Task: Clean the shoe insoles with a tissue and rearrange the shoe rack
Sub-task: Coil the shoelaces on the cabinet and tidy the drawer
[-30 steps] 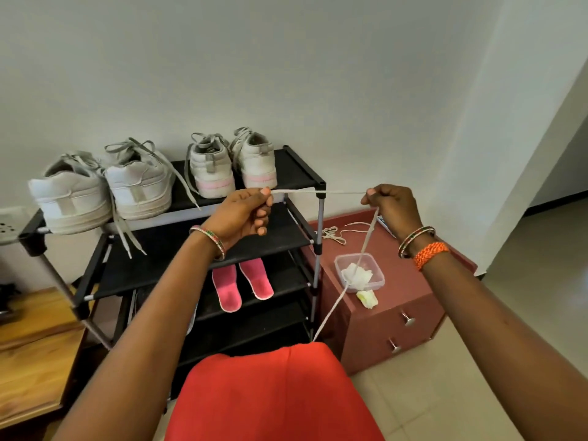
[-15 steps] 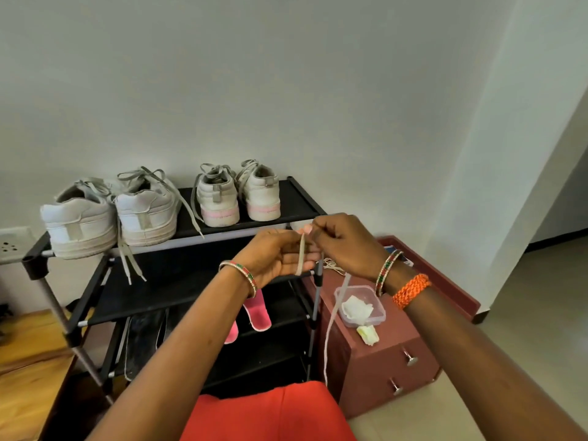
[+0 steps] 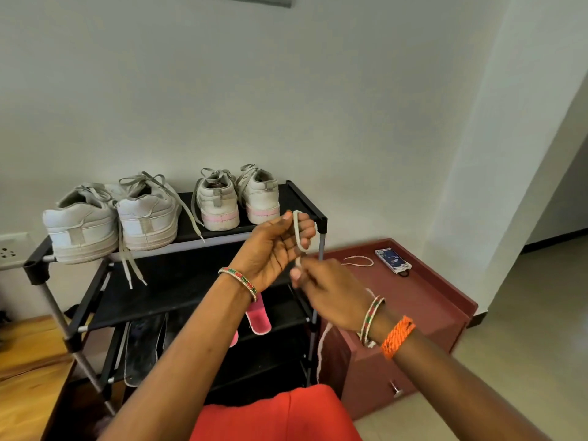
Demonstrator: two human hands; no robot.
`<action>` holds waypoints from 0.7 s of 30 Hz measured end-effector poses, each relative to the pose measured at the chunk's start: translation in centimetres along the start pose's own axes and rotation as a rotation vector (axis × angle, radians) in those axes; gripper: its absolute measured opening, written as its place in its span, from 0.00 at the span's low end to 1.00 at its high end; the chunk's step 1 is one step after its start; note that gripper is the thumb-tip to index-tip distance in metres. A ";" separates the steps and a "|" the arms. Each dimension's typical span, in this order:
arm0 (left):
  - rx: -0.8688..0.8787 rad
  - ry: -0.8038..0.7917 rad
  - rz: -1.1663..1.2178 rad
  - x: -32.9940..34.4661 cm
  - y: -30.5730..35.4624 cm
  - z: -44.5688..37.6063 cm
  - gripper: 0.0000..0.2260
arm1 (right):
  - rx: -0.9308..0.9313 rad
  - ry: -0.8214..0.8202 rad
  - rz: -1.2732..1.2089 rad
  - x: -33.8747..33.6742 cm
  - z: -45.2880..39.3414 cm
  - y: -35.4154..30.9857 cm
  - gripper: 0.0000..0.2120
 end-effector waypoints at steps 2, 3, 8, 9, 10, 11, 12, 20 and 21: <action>0.041 0.027 0.002 -0.5 0.0 0.0 0.12 | -0.112 -0.067 0.145 0.7 0.7 -2.0 0.13; 0.059 0.029 -0.055 -0.7 -0.1 0.1 0.12 | -0.149 -0.071 0.162 0.2 0.9 -3.0 0.12; 0.045 -0.080 -0.428 -1.3 -1.0 1.2 0.13 | -0.128 0.123 0.099 -4.8 -1.1 -3.4 0.09; 0.020 -0.118 -0.420 -1.1 -1.0 1.4 0.14 | -0.092 0.170 0.100 -5.7 -1.7 -2.6 0.09; -0.003 -0.155 -0.401 -0.7 -1.0 1.6 0.14 | -0.054 0.206 0.102 -6.2 -2.1 -1.7 0.09; -0.021 -0.182 -0.373 -0.4 -0.9 1.7 0.14 | -0.013 0.231 0.107 -6.3 -2.4 -0.8 0.09; -0.036 -0.196 -0.336 -0.1 -0.8 1.7 0.14 | 0.025 0.249 0.111 -6.1 -2.5 0.0 0.10; 0.079 -0.050 -0.036 -1.0 -0.3 0.6 0.14 | 0.029 -0.007 0.095 -1.0 -0.8 0.1 0.07; 0.096 -0.016 -0.024 -1.2 -0.3 0.5 0.13 | 0.010 -0.045 0.101 -0.7 -0.6 -0.2 0.07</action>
Point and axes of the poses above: each hand's wrist, its own z-axis away from the middle knuckle, its own x-axis out of the palm, y = z × x, the point moved 6 cm from there along -z, towards the middle knuckle, and after that the axes turned 7 degrees about x, right-handed, at the moved point
